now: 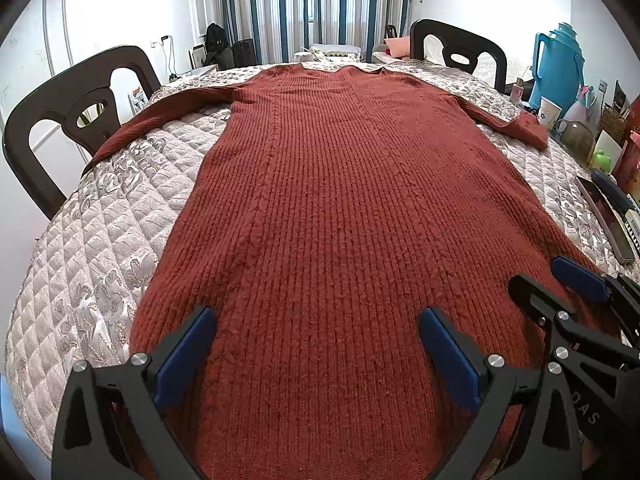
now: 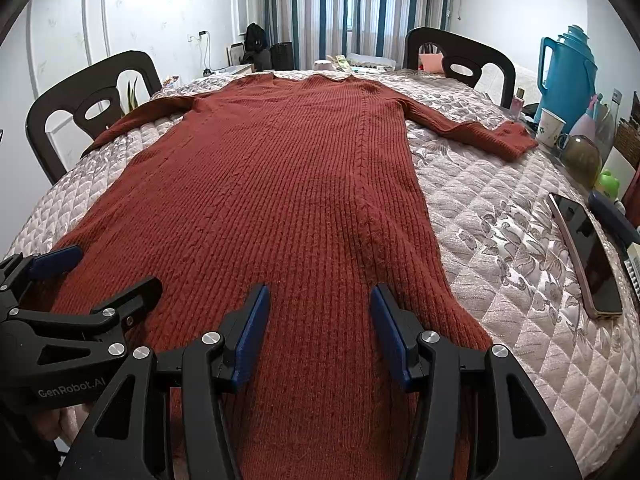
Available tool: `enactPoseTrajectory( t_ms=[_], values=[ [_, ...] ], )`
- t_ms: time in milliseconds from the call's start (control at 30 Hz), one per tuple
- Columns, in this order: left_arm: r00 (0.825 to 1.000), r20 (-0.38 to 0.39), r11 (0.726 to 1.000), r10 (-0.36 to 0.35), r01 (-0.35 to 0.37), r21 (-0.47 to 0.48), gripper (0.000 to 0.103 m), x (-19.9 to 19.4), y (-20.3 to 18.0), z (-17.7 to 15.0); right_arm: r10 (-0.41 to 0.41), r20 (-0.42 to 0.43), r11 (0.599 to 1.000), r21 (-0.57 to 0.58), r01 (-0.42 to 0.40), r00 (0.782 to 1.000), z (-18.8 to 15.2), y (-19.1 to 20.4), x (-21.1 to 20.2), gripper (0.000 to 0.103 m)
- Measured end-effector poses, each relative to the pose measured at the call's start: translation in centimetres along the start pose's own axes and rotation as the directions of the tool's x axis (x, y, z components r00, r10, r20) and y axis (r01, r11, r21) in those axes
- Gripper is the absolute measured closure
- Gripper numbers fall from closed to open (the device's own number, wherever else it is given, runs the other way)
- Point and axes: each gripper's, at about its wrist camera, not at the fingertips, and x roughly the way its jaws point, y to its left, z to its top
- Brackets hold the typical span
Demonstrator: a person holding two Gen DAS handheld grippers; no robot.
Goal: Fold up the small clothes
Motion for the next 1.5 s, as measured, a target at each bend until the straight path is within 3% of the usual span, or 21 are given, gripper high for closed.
enactPoseTrajectory(
  t_ms=[433,533,633,733,833,1000,1067,1167,1200,1300,1400,1500],
  values=[
    [1.000,-0.001,1.000,-0.011,0.011,-0.001,0.000,-0.1,0.1,0.0,0.001,-0.006,1.000,-0.008,-0.001,1.000,0.0,0.0,0.0,0.050],
    [0.997,-0.017,0.997,-0.080,0.080,-0.020,0.000,-0.3,1.0,0.4,0.028,-0.022,0.999,-0.020,-0.028,0.999,0.5,-0.3,-0.2,0.050],
    [0.986,0.007,0.985,-0.165,0.166,-0.048,0.000,-1.5,2.7,1.3,0.072,0.043,0.997,-0.008,-0.071,0.997,1.5,-1.2,-1.6,0.050],
    [0.988,0.096,0.991,-0.124,0.129,-0.046,0.000,-3.4,4.9,2.9,0.085,0.075,0.996,-0.021,-0.083,0.994,3.1,-1.4,-2.5,0.050],
    [0.991,0.131,0.995,-0.022,0.034,-0.097,0.000,-3.9,8.4,5.0,0.144,0.084,0.990,-0.021,-0.142,0.986,5.0,-1.2,-2.4,0.050],
    [0.993,0.110,0.968,0.052,-0.024,-0.249,0.000,-3.5,15.1,7.9,0.253,0.129,0.967,-0.056,-0.248,0.959,9.7,-0.5,-2.6,0.050],
    [0.991,0.130,0.956,0.038,0.002,-0.294,0.000,-3.4,17.8,9.1,0.284,0.148,0.958,-0.086,-0.274,0.947,11.6,0.2,-2.6,0.050],
    [0.985,0.118,0.924,0.123,-0.071,-0.376,0.000,-2.7,21.6,10.9,0.370,0.147,0.925,-0.149,-0.349,0.917,15.0,2.3,-2.1,0.049],
    [0.981,0.122,0.909,0.152,-0.090,-0.407,0.000,-2.6,22.7,11.3,0.411,0.147,0.906,-0.178,-0.384,0.900,16.2,3.4,-1.6,0.047],
    [0.979,0.123,0.898,0.164,-0.096,-0.430,0.000,-1.8,24.7,12.5,0.504,0.119,0.849,-0.253,-0.464,0.856,19.1,6.9,0.3,0.046],
    [0.986,0.100,0.871,0.137,-0.072,-0.485,0.000,-0.6,27.1,13.0,0.566,0.069,0.795,-0.312,-0.521,0.822,21.4,11.2,3.2,0.046],
    [0.982,0.099,0.855,0.162,-0.090,-0.510,0.000,-0.2,28.8,13.0,0.593,0.017,0.755,-0.360,-0.549,0.805,22.9,15.5,6.3,0.046]
  ],
)
